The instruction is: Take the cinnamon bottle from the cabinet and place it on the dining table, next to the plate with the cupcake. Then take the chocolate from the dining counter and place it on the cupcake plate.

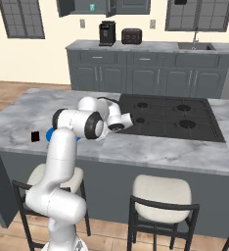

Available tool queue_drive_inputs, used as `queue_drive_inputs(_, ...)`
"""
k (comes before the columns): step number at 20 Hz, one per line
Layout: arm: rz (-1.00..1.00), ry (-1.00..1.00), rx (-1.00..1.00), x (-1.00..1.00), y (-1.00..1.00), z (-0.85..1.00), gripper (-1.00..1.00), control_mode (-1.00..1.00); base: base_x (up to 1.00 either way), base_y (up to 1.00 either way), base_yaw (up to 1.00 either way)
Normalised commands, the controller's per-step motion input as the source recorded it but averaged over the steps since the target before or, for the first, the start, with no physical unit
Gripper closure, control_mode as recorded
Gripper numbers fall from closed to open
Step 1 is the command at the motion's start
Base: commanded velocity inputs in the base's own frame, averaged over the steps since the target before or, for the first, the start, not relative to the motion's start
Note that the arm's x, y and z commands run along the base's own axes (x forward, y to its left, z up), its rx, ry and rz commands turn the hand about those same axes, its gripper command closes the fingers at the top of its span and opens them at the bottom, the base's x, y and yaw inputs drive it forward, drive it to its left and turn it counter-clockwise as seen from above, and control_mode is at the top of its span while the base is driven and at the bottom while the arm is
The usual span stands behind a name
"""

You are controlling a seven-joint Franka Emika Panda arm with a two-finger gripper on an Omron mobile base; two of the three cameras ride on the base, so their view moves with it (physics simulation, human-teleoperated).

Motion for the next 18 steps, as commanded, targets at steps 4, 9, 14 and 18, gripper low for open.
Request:
queue_drive_inputs(4,0.0,0.0,0.0,-0.09,-0.03,0.01,-1.0,-1.0,0.0,0.0,0.0)
queue_drive_inputs(9,0.0,0.0,-0.02,-0.26,-0.12,0.08,-1.0,-1.0,0.0,0.0,0.0)
queue_drive_inputs(14,-0.05,-0.01,-0.19,-0.44,0.0,0.12,-1.0,-1.0,0.0,0.0,0.0)
queue_drive_inputs(18,-0.1,-0.1,-0.29,-0.41,0.0,0.16,-1.0,-1.0,0.0,0.0,0.0)
